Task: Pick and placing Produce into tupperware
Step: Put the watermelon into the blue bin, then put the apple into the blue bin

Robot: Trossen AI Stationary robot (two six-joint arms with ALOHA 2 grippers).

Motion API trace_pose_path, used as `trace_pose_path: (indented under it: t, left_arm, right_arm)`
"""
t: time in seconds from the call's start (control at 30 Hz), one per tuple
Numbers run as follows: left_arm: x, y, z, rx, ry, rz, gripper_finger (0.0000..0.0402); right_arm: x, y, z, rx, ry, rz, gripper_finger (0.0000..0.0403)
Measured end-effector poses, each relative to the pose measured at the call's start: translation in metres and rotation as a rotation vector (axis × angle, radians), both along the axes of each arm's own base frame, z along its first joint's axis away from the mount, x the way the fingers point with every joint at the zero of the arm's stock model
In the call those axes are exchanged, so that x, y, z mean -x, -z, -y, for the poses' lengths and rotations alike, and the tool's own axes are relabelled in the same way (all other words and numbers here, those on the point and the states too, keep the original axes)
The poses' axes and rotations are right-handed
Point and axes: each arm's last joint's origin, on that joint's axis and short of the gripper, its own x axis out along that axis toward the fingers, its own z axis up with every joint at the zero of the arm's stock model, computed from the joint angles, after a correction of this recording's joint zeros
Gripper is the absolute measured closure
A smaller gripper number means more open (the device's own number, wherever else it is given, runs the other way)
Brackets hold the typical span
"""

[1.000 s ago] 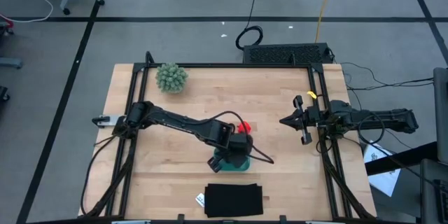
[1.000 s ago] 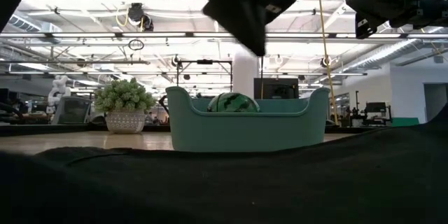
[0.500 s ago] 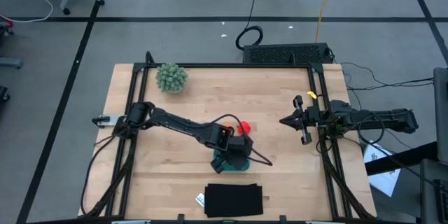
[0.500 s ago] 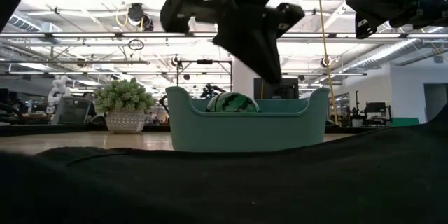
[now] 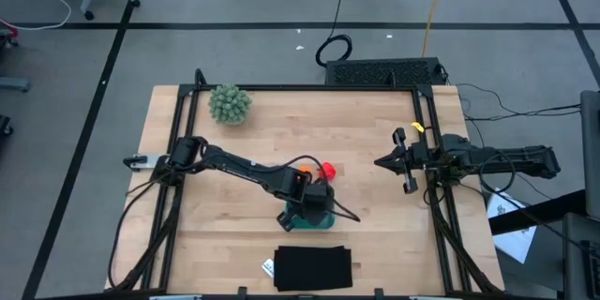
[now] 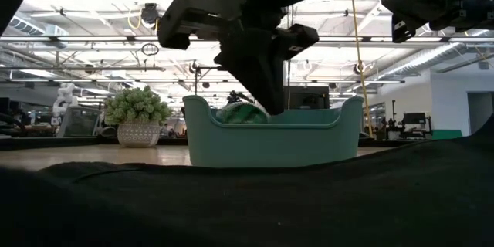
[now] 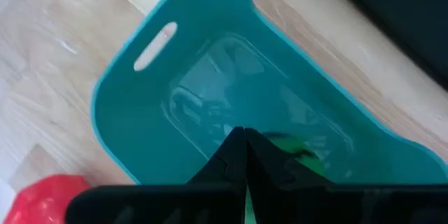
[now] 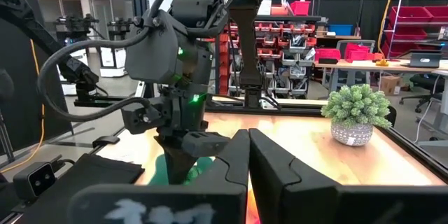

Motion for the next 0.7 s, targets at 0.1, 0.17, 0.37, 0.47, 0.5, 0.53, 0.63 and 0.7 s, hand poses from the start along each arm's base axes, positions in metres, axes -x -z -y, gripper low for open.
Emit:
trace_pose_path:
  t: [0.1,0.17,0.37,0.47,0.5,0.53,0.63,0.7]
  left_arm:
    - [0.0017,0.0007,-0.0012,-0.028,-0.015,-0.016,0.0401]
    - [0.0007,0.0004,-0.0015,-0.036,-0.016,-0.004,0.0401]
    - [0.0003,0.0003,-0.0013,-0.047,0.004,0.005,0.0401]
    - [-0.0001,0.0001,-0.0012,-0.056,0.005,0.012,0.0401]
    - [-0.0004,0.0,-0.0011,-0.057,0.007,0.015,0.0401]
    - [-0.0007,-0.0001,-0.0009,-0.057,0.01,0.019,0.0401]
    - [-0.0015,-0.0005,0.0005,-0.067,0.024,0.035,0.0401]
    - [-0.0028,-0.0013,0.0023,-0.108,0.025,0.063,0.0401]
  right_arm:
    - [0.0,0.0,0.0,0.0,0.0,0.0,0.0403]
    - [0.0,0.0,0.0,0.0,0.0,0.0,0.0403]
    - [0.0,0.0,0.0,0.0,0.0,0.0,0.0403]
    - [0.0,0.0,0.0,0.0,0.0,0.0,0.0403]
    - [0.0,0.0,0.0,0.0,0.0,0.0,0.0403]
    - [0.0,0.0,0.0,0.0,0.0,0.0,0.0403]
    - [0.0,0.0,0.0,0.0,0.0,0.0,0.0403]
    - [0.0,0.0,0.0,0.0,0.0,0.0,0.0403]
